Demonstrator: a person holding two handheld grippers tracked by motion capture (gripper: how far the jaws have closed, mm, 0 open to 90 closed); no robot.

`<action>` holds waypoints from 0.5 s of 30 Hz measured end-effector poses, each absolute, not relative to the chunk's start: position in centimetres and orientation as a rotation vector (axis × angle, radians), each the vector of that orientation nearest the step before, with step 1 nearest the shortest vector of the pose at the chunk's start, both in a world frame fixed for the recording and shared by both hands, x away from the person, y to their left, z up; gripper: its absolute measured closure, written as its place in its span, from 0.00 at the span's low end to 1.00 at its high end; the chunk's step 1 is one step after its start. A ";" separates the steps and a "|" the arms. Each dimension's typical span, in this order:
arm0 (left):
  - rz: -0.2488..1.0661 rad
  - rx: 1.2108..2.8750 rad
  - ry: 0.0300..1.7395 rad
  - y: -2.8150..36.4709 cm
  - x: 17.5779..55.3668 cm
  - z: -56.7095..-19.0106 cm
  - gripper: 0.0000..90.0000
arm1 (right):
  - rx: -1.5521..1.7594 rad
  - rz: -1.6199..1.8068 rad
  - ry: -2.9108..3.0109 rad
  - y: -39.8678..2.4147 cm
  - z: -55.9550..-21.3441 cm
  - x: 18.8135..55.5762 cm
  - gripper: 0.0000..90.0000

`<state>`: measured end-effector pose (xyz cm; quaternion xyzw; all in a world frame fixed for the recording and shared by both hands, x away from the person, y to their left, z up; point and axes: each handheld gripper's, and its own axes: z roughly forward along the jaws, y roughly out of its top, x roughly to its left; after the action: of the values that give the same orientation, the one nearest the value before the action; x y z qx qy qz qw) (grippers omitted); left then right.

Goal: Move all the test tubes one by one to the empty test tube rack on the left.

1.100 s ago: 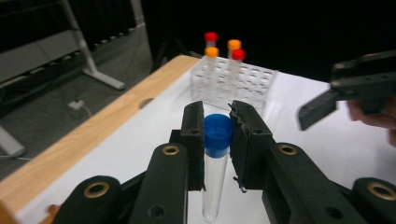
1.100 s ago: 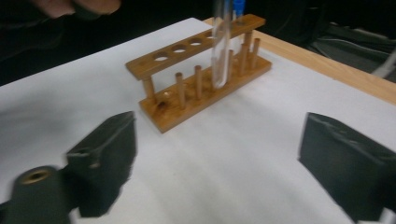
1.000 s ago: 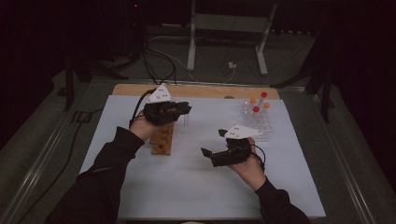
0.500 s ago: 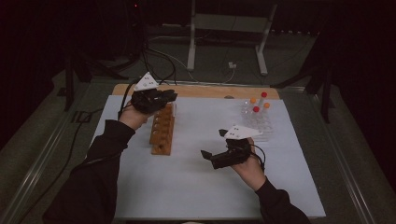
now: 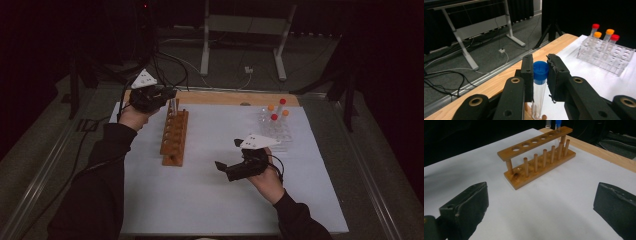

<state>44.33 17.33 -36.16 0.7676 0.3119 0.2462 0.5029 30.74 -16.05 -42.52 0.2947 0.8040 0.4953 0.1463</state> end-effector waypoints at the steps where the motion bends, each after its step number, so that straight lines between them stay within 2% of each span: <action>1: 0.601 1.854 0.761 17.4 44.5 -36.3 0.86 | 0.849 1.428 2.316 -16.1 -42.5 30.7 0.00; 15: 0.626 1.827 0.846 18.0 46.2 -38.4 0.86 | 0.846 1.436 2.319 -16.2 -42.5 30.7 0.00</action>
<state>46.21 18.00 -38.43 0.7534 0.3489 0.2583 0.4939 30.73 -16.17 -42.53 0.2932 0.8038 0.4977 0.1423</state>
